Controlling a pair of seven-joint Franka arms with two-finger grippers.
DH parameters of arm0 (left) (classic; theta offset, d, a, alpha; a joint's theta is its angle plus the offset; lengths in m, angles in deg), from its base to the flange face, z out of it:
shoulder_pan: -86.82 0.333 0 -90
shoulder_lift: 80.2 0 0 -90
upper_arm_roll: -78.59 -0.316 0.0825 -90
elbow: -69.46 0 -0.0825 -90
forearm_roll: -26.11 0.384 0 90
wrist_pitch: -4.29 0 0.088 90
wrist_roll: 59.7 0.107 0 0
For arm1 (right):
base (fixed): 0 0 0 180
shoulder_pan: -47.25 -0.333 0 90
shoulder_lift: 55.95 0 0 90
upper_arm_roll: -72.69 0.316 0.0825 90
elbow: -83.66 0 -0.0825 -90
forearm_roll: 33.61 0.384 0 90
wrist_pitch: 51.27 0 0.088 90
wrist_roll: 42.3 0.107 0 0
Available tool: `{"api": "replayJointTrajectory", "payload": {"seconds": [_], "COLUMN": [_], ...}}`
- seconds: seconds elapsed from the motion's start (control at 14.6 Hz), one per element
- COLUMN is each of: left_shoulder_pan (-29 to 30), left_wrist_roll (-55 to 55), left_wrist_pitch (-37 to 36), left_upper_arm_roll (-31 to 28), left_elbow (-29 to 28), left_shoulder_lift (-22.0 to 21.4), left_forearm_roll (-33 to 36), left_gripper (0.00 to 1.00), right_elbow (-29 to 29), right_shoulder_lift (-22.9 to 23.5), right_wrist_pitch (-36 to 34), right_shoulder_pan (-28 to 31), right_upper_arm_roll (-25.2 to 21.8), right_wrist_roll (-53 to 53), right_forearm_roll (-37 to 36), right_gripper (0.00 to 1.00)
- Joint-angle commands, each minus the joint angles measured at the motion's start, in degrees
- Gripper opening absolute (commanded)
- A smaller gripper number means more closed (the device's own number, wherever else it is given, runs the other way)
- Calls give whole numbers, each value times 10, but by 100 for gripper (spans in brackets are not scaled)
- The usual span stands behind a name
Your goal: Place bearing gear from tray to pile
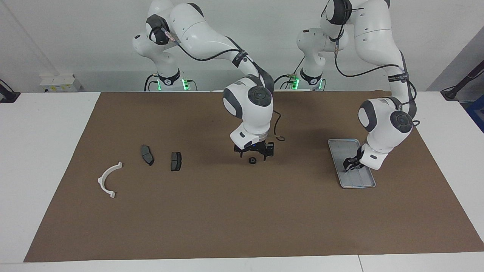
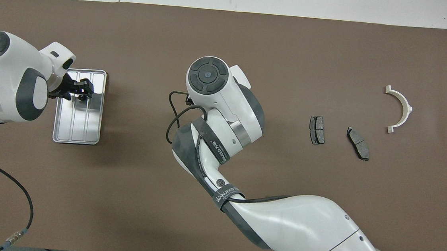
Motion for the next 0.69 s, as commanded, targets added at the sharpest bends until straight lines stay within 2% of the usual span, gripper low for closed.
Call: {"api": "replayJointTrajectory", "payload": {"seconds": [0.0,0.34,0.62], "left_shoulder_pan": [3,0,0], "left_wrist_roll": [-2,-5,-8], "left_wrist_pitch": [22,37,35], "left_upper_arm_roll": [2,2,2], "left_elbow": [-31,-48,-49], "left_shoulder_lift": [-20,-24,-24], "left_forearm_roll": [-4,-4,-4], "left_gripper": [64,61,51], "right_elbow": [-26,-61,-69], "right_shoulder_lift": [-5,-17,-21], "right_wrist_pitch": [23,36,38], "right_shoulder_pan": [-3,-4,-4], "right_upper_arm_roll": [1,1,1], "right_wrist_roll": [-24,-89,-100], "right_forearm_roll": [0,-8,-8], "right_gripper": [100,100,100]}}
